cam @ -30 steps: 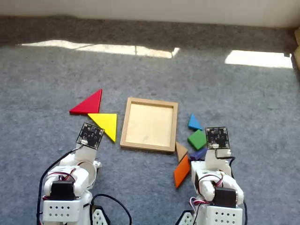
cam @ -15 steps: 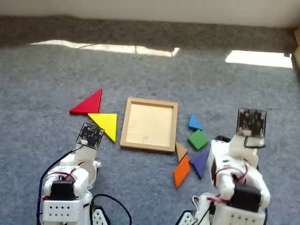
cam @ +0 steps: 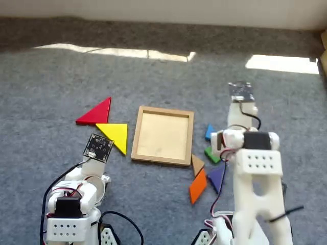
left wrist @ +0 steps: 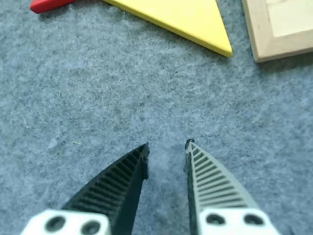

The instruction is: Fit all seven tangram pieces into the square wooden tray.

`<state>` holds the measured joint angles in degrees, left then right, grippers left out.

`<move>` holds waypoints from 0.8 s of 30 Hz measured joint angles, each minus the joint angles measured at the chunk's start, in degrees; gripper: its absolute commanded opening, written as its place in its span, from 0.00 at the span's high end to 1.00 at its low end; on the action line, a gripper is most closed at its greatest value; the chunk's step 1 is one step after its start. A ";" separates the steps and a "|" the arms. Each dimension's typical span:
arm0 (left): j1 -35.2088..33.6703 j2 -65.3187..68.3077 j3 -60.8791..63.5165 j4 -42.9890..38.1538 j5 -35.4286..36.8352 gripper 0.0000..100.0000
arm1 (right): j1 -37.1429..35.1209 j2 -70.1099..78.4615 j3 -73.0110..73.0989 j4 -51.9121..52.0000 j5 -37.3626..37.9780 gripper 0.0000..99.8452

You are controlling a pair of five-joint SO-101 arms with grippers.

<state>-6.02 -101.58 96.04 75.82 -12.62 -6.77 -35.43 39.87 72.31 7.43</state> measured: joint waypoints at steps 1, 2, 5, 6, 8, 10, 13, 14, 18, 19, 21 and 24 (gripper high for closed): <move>0.00 0.00 0.00 0.00 0.00 0.87 | -1.23 2.46 -0.70 -0.26 0.00 0.78; 0.00 0.00 0.00 0.00 0.00 0.87 | -2.37 4.92 -1.58 -0.70 0.00 0.78; 0.00 0.00 0.00 0.00 0.00 0.87 | -5.89 12.57 -4.48 -2.55 0.35 0.78; 0.00 0.00 0.00 0.00 0.00 0.87 | -6.68 15.12 -5.36 -3.16 1.58 0.78; 0.00 0.00 0.00 0.00 0.00 0.87 | -7.30 19.96 -7.21 -4.57 4.57 0.78; 0.00 0.00 0.00 0.00 0.00 0.87 | -7.38 24.44 -8.97 -6.24 7.30 0.78; 0.00 0.00 0.00 0.00 0.00 0.87 | -7.21 30.33 -11.60 -8.35 10.46 0.78; 0.00 0.00 0.00 0.00 0.00 0.87 | -7.21 31.91 -12.31 -8.97 11.25 0.78; 0.00 0.00 0.00 0.00 0.00 0.87 | -6.07 37.19 -15.56 -10.29 14.15 0.78; 0.00 0.00 0.00 0.00 0.00 0.87 | -5.71 38.33 -16.18 -10.46 14.86 0.78; 0.00 0.00 0.00 0.00 0.00 0.87 | -5.63 40.35 -16.97 -10.46 15.82 0.78; 0.00 0.00 0.00 0.00 0.00 0.87 | -5.89 42.90 -17.93 -10.64 16.44 0.78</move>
<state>-6.02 -101.58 96.04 75.82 -12.62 -12.66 7.47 21.93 61.67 23.87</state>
